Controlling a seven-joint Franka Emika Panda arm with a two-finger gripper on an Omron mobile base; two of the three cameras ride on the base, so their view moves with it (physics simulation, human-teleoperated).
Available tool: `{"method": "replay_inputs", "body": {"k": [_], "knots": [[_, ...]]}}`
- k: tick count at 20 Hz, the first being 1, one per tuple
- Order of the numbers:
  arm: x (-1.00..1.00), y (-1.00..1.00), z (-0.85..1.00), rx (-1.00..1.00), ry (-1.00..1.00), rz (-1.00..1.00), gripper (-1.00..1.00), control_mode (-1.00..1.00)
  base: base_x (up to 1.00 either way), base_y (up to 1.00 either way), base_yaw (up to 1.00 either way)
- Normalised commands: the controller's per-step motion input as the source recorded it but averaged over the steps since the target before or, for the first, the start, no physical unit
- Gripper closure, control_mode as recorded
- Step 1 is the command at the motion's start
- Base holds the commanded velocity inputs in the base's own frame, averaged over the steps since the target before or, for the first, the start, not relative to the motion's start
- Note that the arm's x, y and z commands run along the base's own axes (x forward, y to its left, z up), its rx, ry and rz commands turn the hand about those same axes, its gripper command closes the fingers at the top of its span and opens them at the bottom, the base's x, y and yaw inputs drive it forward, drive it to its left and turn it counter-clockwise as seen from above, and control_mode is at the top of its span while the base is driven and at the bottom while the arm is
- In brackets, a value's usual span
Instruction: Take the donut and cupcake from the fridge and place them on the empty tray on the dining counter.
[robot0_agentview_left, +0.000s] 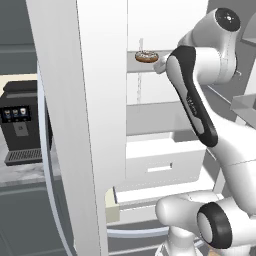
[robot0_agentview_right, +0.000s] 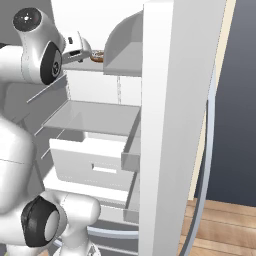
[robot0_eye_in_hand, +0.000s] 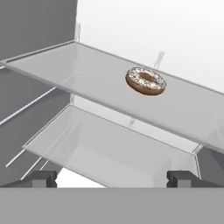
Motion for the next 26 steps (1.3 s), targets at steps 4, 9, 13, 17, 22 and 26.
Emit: {"method": "replay_inputs", "body": {"k": [4,9,13,17,22,26], "knots": [[0.56,0.01,0.0,0.0,0.1,0.0,-1.0,-1.0,0.0,0.0,0.0],[0.58,0.07,0.0,0.0,0.1,0.0,-1.0,-1.0,0.0,0.0,0.0],[0.56,0.06,0.0,0.0,0.0,0.0,-1.0,-1.0,0.0,0.0,0.0],[0.42,0.14,-0.11,0.0,0.0,0.0,-1.0,-1.0,0.0,0.0,0.0],[0.47,0.15,-0.25,0.0,0.0,0.03,-1.0,-1.0,0.0,0.0,0.0],[0.7,0.03,-0.07,0.0,0.0,0.07,-1.0,-1.0,0.0,0.0,0.0]]}}
